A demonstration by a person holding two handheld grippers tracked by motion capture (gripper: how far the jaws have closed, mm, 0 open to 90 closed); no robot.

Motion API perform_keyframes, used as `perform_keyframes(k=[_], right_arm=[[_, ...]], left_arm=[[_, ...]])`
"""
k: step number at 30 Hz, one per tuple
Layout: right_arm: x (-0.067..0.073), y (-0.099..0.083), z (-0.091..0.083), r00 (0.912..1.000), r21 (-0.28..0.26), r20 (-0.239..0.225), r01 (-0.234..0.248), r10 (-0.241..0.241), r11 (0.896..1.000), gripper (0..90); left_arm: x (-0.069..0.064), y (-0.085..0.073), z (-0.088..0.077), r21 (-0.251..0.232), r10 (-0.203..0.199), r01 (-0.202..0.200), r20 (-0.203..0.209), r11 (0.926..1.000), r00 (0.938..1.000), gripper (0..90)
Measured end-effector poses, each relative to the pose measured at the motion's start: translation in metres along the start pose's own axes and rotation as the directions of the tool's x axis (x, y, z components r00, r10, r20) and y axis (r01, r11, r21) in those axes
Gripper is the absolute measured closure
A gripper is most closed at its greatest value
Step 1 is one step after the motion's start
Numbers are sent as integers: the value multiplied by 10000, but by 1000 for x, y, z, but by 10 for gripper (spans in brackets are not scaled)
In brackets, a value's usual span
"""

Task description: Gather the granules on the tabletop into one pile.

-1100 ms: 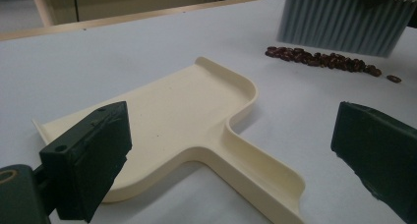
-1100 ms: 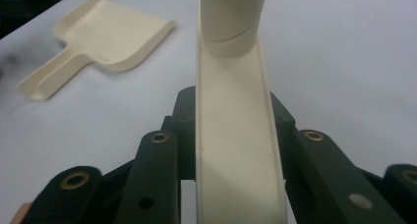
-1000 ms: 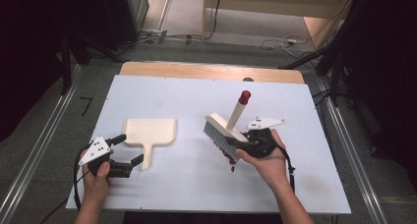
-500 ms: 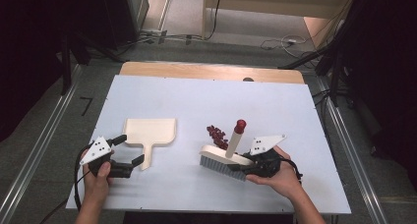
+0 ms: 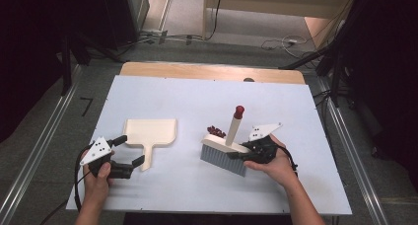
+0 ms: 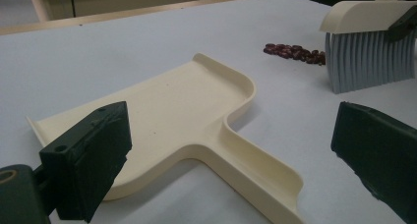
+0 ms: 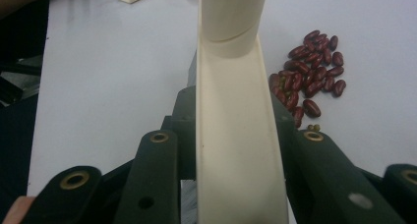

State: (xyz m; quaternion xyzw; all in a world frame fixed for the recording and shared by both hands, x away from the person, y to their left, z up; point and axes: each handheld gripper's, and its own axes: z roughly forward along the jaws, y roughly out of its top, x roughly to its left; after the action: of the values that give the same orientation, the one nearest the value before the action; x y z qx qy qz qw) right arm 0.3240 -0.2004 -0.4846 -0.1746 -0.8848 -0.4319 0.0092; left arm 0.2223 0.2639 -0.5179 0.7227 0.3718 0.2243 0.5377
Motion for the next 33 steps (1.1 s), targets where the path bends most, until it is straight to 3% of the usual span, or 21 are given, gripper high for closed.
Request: perform_keyframes(k=[8,12,25,33], right_arm=[[-7,12,1,9986,256,522,94,-107,9996,657],[-14,15,2,9984,341,568,-15,-4,9994,656],[-27,25,5,9938,299,1109,32,-65,9995,657],[-27,25,1,9952,137,981,-57,43,9999,657]], left_arm=[[0,0,0,48,27,-27,-6,10000,10000,18],[0,0,0,50,10,-10,7,10000,10000,18],[0,0,0,14,-17,17,29,10000,10000,18],[1,0,0,-7,-41,41,19,10000,10000,18]])
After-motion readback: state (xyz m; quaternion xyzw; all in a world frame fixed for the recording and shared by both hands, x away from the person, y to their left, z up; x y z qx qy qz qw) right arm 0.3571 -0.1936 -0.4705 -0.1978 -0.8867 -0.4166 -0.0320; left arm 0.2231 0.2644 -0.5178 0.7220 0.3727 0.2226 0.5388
